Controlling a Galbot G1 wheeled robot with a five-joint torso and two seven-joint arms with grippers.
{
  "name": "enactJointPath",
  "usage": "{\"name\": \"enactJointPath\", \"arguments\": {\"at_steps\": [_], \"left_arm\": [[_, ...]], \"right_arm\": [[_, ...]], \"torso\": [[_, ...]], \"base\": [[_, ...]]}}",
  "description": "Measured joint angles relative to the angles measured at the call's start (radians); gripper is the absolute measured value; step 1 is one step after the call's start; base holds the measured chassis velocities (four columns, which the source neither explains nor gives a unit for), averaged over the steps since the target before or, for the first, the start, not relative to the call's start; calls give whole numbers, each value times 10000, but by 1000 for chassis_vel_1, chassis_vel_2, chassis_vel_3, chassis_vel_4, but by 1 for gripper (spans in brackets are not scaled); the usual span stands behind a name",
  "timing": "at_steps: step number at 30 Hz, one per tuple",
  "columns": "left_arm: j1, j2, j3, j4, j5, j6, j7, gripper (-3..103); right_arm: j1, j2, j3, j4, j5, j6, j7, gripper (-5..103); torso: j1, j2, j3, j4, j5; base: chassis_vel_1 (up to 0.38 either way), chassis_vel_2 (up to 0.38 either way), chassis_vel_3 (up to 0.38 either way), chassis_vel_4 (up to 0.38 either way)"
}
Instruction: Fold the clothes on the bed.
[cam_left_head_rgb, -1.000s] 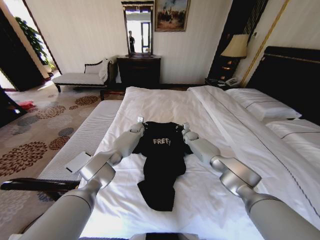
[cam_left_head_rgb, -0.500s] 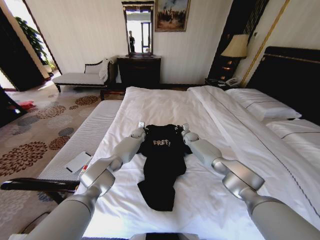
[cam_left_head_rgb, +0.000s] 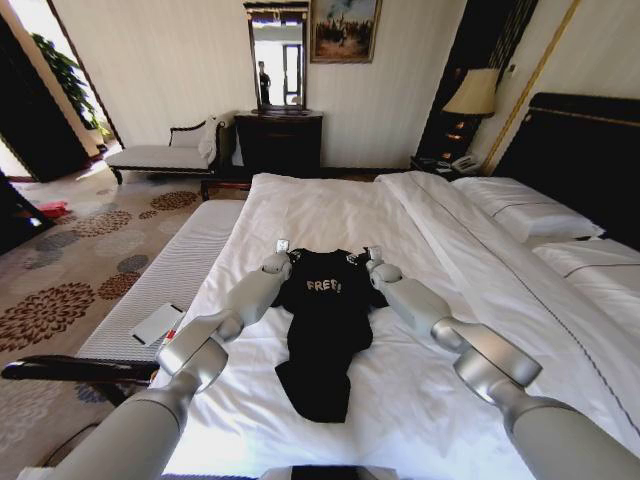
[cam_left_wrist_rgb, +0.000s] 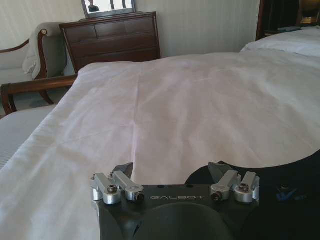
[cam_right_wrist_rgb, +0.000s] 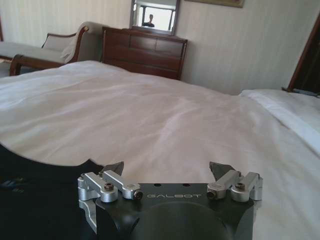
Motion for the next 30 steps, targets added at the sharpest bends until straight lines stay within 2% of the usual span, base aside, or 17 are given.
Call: {"name": "enactJointPath", "arguments": {"at_steps": [1, 2, 4, 6, 7, 8, 12, 13, 18, 20, 21, 22, 24, 25, 27, 28, 30], "left_arm": [[83, 169, 15, -307, -77, 16, -58, 85], [321, 658, 41, -1184, -250, 51, -266, 95], [437, 864, 42, -1549, -294, 56, -331, 95], [1000, 1808, 29, -3043, -392, 76, -626, 100], [1251, 2156, -22, -3661, -485, 124, -764, 100], [1251, 2156, -22, -3661, -485, 124, -764, 100], [2412, 3255, -351, -6001, -765, 340, -1256, 100], [2412, 3255, -351, -6001, -765, 340, -1256, 100], [3962, 4632, -809, -8480, -936, 349, -1493, 100], [4159, 4822, -909, -8723, -931, 329, -1494, 100], [4677, 5240, -1204, -9298, -909, 280, -1493, 100], [5080, 5549, -1492, -9746, -906, 273, -1480, 100], [6162, 6188, -2330, -10751, -773, 215, -1493, 100], [6162, 6188, -2330, -10751, -773, 215, -1493, 100], [7632, 6628, -3174, -11622, -489, 141, -1431, 100], [8196, 6738, -3485, -11928, -343, 85, -1390, 100], [8562, 6792, -3664, -12116, -257, 44, -1360, 100]], "right_arm": [[-92, -174, 76, 251, 67, -31, 47, 95], [-444, -725, 353, 1040, 257, -119, 206, 98], [-592, -898, 467, 1331, 314, -152, 256, 100], [-1388, -1541, 1071, 2597, 514, -296, 447, 100], [-1767, -1775, 1354, 3133, 584, -353, 520, 100], [-1767, -1775, 1354, 3133, 584, -353, 520, 100], [-3262, -2590, 2681, 5145, 861, -640, 763, 100], [-3262, -2590, 2681, 5145, 861, -640, 763, 100], [-5779, -3503, 5062, 7291, 908, -817, 929, 100], [-6058, -3560, 5282, 7452, 886, -818, 929, 100], [-6752, -3694, 5854, 7865, 818, -817, 929, 100], [-7149, -3755, 6212, 8123, 763, -801, 926, 100], [-7744, -3789, 6764, 8521, 654, -764, 892, 100], [-7744, -3789, 6764, 8521, 654, -764, 892, 100], [-8501, -3698, 7482, 9050, 568, -725, 800, 100], [-9023, -3616, 7949, 9348, 535, -703, 741, 100], [-9436, -3535, 8300, 9559, 510, -691, 703, 100]], "torso": [[0, 0, 0, -4, -2], [-1, 0, 0, -4, 0], [0, 0, -1, -6, 0], [-1, 1, -1, 3, 1], [-1, 0, -1, 8, 1], [-1, 0, -1, 8, 1], [-2, 1, -2, 10, -2], [-2, 1, -2, 10, -2], [-3, 2, -3, -2, -3], [-3, 2, -3, -6, 0], [-4, 2, -3, -3, 7], [-4, 1, -1, 0, -7], [-3, 3, -3, 2, 3], [-3, 3, -3, 2, 3], [-2, 1, -1, 17, -1], [-2, 3, -2, 17, -8], [-2, 3, -2, 17, -5]], "base": [[0, 0, 0, 0], [0, 0, 0, 0], [0, 0, 0, 0], [0, 0, 0, 0], [0, 0, 0, 0], [0, 0, 0, 0], [0, 0, 0, 0], [0, 0, 0, 0], [0, 0, 0, 0], [0, 0, 0, 0], [0, 0, 0, 0], [0, 0, 0, 0], [0, 0, 0, 0], [0, 0, 0, 0], [0, 0, 0, 0], [21, 9, 19, 52], [0, 0, 0, 0]]}}
